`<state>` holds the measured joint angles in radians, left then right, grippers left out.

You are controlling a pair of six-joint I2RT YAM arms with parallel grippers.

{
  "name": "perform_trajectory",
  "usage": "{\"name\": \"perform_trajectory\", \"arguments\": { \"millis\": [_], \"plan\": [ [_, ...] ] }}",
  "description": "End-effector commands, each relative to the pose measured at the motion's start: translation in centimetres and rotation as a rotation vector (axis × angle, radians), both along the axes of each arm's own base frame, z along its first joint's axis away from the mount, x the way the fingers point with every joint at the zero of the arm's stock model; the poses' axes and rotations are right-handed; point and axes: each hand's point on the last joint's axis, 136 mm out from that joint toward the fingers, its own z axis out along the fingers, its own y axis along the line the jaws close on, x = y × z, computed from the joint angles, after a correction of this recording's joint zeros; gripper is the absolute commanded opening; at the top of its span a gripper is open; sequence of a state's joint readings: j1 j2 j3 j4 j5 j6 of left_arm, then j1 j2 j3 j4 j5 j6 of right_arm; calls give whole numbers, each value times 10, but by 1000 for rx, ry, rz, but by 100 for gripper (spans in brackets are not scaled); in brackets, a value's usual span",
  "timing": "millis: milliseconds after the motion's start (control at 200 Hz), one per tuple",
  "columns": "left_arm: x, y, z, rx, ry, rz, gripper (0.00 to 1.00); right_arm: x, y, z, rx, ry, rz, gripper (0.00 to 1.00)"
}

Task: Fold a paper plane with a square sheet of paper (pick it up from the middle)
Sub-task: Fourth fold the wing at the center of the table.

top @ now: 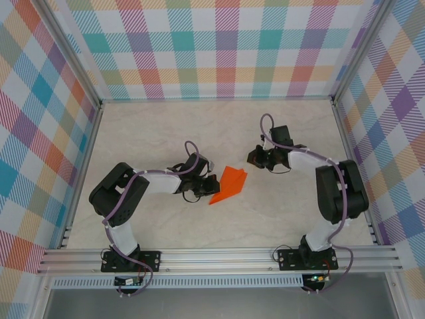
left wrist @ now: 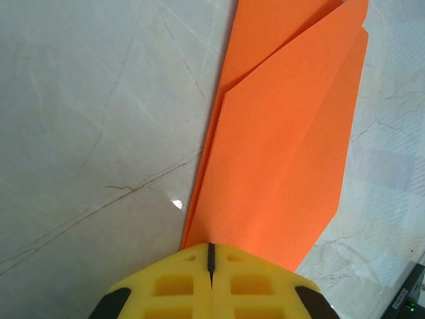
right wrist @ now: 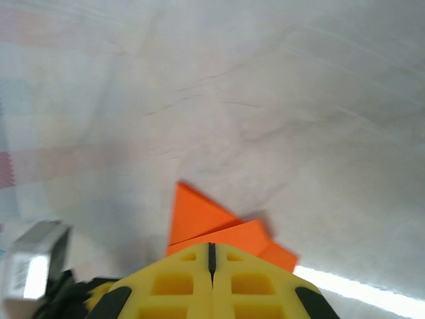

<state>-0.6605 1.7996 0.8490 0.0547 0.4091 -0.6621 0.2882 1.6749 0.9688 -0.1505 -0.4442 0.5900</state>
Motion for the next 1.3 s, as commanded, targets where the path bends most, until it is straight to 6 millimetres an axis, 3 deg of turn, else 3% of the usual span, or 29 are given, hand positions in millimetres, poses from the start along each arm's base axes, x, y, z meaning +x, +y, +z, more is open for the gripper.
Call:
{"name": "perform_trajectory", "arguments": {
  "millis": [0,225,350,690,780,920,995,1295],
  "plan": [
    [-62,76,-75,356,254,51,0,-31,31,-1,57,68,68,0],
    [-57,73,-72,348,233,44,0,-67,81,-31,94,197,156,0],
    [-55,70,-70,334,224,46,0,-72,91,-47,92,236,160,0],
    [-41,53,-46,269,163,13,0,-87,70,-98,-56,358,120,0],
    [-31,41,-25,226,121,-7,0,-91,63,-105,-97,370,115,0],
    [-12,14,25,92,43,-25,0,-95,56,-109,-140,382,111,0],
    [-9,6,42,43,34,-19,7,-95,54,-110,-149,384,111,0],
    [-16,-13,39,-99,136,21,10,-98,54,-114,-155,404,115,0]
  ]
}}
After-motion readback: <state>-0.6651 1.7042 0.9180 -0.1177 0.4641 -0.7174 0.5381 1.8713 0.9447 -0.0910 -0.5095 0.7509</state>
